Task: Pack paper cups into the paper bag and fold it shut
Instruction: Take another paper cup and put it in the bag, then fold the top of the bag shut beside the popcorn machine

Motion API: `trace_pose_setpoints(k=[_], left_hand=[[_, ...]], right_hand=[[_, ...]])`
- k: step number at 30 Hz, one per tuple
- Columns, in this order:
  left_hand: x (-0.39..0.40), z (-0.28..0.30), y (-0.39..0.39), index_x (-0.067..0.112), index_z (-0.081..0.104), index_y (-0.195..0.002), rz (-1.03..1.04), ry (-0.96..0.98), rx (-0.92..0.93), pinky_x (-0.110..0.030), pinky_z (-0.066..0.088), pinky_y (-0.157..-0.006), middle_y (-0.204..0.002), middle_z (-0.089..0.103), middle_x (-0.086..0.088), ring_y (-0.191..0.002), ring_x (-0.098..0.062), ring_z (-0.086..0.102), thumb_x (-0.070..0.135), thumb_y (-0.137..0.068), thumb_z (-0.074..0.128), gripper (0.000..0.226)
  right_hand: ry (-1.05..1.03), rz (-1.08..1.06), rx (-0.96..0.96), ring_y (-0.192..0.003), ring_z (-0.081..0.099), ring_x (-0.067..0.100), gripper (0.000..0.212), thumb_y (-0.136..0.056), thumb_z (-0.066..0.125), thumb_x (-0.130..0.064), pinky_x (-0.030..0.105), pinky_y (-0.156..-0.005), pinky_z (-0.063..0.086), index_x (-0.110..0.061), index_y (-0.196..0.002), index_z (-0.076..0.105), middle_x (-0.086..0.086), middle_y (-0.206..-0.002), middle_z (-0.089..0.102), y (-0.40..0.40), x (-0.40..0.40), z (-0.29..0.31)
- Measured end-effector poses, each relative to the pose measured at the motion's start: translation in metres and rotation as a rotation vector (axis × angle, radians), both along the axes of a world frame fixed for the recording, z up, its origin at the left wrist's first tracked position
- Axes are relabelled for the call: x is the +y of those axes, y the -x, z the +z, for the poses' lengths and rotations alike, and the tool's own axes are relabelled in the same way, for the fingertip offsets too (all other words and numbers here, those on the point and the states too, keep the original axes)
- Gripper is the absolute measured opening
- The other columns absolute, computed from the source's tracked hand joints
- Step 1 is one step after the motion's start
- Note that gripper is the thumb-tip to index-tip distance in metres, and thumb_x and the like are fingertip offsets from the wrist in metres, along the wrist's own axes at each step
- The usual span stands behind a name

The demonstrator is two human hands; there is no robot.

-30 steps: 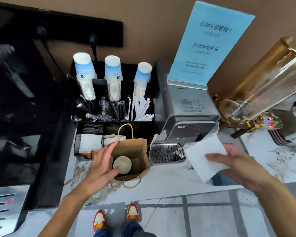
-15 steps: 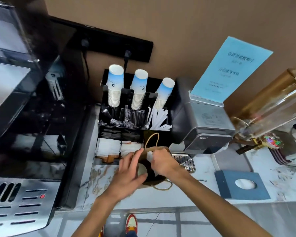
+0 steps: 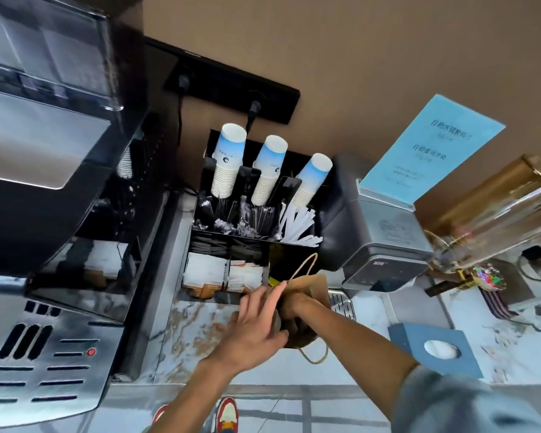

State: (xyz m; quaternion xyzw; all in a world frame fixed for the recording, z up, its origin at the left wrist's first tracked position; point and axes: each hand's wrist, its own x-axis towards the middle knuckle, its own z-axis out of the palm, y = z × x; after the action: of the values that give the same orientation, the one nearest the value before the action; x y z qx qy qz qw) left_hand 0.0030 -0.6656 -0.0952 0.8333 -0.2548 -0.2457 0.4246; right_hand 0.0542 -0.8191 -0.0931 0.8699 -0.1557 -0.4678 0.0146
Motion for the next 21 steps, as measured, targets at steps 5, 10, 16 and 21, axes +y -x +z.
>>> trace_pose_setpoints(k=[5,10,16,21], left_hand=[[0.0,0.001,-0.002,0.059,-0.012,-0.143,-0.004,-0.002,0.002,-0.052,0.035,-0.109,-0.154,0.008,0.016,-0.143,-0.016,0.006,0.043,-0.086,0.05,0.085],[-0.002,-0.003,-0.003,0.058,-0.013,-0.144,0.002,0.007,-0.005,-0.05,0.029,-0.113,-0.154,0.008,0.015,-0.144,-0.015,0.005,0.043,-0.089,0.052,0.086],[-0.014,-0.005,-0.002,0.059,-0.014,-0.143,-0.028,-0.017,-0.039,-0.044,0.027,-0.112,-0.153,0.006,0.018,-0.143,-0.01,0.003,0.053,-0.092,0.049,0.081],[-0.026,-0.003,-0.001,0.059,-0.006,-0.144,-0.033,0.015,-0.008,-0.043,0.025,-0.114,-0.15,0.004,0.025,-0.144,-0.008,0.002,0.06,-0.092,0.047,0.075]], right_hand=[[0.012,0.0,0.078,-0.131,0.048,0.03,0.041,-0.102,0.041,-0.014,0.04,-0.112,0.039,-0.007,-0.142,0.044,0.015,-0.142,0.051,-0.003,0.001,0.002],[-0.038,-0.004,-0.078,-0.118,0.061,0.028,0.032,-0.097,0.049,-0.011,0.035,-0.099,0.049,-0.004,-0.126,0.06,0.014,-0.127,0.063,0.006,-0.007,0.024],[-0.587,-0.261,-0.483,-0.09,0.072,0.021,0.034,-0.088,0.049,0.014,0.035,-0.087,0.059,-0.004,-0.109,0.068,0.011,-0.101,0.075,0.051,-0.06,0.098],[-0.705,-0.7,-1.061,-0.072,0.067,0.032,0.033,-0.09,0.05,0.012,0.044,-0.071,0.057,-0.015,-0.076,0.064,0.014,-0.077,0.074,0.119,-0.113,0.086]])
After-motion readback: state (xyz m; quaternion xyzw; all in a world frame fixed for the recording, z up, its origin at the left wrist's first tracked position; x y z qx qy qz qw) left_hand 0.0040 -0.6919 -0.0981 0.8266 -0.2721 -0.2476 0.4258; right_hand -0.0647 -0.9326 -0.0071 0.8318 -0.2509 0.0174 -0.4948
